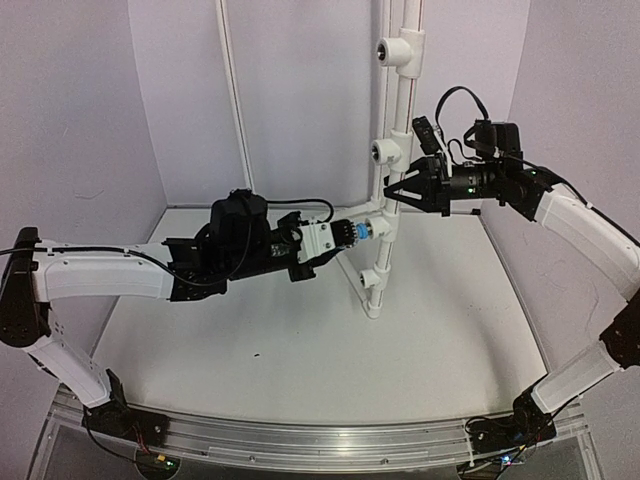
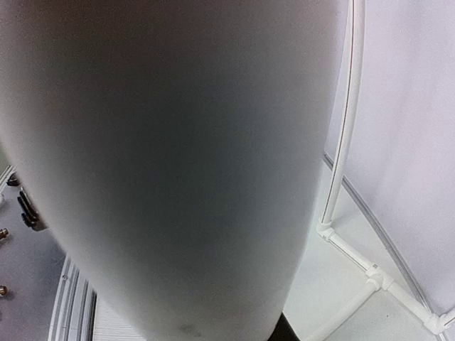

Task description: Install the water faucets

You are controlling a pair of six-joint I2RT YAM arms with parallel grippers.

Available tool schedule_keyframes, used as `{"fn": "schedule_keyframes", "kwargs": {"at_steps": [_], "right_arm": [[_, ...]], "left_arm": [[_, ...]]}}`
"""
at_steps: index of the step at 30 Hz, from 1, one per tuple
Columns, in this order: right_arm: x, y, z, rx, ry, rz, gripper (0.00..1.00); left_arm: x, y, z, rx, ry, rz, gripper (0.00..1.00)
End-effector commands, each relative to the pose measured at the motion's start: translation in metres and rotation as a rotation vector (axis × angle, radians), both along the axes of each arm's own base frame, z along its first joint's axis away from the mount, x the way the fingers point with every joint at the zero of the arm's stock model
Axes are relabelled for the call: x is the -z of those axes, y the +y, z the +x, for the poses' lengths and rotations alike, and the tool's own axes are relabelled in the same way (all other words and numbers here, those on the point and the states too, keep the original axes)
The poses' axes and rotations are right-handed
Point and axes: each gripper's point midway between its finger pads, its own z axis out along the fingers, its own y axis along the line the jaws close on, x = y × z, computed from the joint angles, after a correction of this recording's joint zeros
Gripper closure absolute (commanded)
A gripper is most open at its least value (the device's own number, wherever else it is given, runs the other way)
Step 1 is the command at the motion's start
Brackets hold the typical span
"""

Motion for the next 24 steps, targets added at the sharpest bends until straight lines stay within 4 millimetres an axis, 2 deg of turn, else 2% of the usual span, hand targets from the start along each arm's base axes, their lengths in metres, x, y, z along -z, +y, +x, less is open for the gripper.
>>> {"fn": "schedule_keyframes", "kwargs": {"at_steps": [1, 8, 14, 20, 24], "right_arm": [[-0.006, 0.024, -0.051, -0.188, 0.276, 0.027, 1.0], [-0.009, 0.027, -0.05, -0.186, 0.338, 0.036, 1.0], [-0.011, 0.027, -0.051, -0.196, 0.37, 0.041, 1.0], [-0.006, 0.024, -0.058, -0.207, 0.365, 0.034, 1.0], [-0.003, 0.022, -0.061, -0.21, 0.358, 0.029, 1.0]], "left_arm": [[0.036, -0.024, -0.016, 0.05, -0.198, 0.108, 1.0], [0.033, -0.023, -0.015, 0.016, -0.41, 0.154, 1.0], [0.042, -0.023, -0.012, 0.008, -0.624, 0.251, 1.0], [0.049, -0.019, -0.007, 0.0, -0.799, 0.329, 1.0], [0.047, -0.016, -0.004, -0.002, -0.876, 0.341, 1.0]]}}
